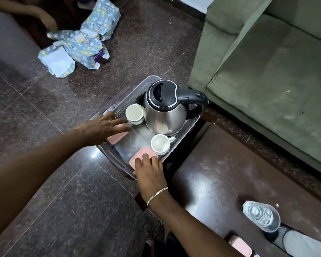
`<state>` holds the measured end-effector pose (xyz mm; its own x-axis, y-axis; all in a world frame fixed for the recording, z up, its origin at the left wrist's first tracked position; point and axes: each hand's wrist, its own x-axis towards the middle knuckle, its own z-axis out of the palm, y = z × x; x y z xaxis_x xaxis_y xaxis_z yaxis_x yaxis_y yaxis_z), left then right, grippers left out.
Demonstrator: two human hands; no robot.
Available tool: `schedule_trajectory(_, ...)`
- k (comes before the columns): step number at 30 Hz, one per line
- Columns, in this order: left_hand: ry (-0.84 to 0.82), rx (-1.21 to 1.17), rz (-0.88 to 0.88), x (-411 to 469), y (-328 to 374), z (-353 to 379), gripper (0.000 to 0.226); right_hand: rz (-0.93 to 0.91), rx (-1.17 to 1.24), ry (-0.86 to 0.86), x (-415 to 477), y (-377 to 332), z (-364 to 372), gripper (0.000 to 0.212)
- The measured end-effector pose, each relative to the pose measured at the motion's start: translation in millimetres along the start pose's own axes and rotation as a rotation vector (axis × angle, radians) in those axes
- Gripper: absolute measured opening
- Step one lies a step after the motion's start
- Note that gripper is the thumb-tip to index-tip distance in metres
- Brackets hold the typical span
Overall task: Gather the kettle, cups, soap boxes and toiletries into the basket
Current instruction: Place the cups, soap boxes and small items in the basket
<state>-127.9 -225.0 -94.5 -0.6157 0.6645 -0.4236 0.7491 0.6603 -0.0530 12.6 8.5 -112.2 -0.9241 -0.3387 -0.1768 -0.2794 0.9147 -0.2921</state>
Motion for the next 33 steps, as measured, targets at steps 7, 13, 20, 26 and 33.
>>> schedule_trajectory(7, 0.048, -0.078, -0.04, -8, 20, -30, 0.091, -0.111, 0.063, 0.066, -12, 10, -8, 0.026)
schedule_trajectory(13, 0.151, -0.186, -0.025, -2, 74, -66, 0.088, -0.07, 0.176, 0.19, -57, 47, -27, 0.044)
schedule_trajectory(20, 0.217, -0.22, 0.069, 29, 179, -79, 0.083, 0.071, 0.184, 0.211, -153, 134, -31, 0.046)
schedule_trajectory(26, 0.13, -0.354, 0.154, 66, 293, -61, 0.09, 0.337, 0.338, 0.072, -250, 209, -9, 0.041)
schedule_trajectory(33, -0.046, -0.484, 0.214, 103, 442, -21, 0.093, 0.825, 0.344, -0.162, -331, 255, 23, 0.037)
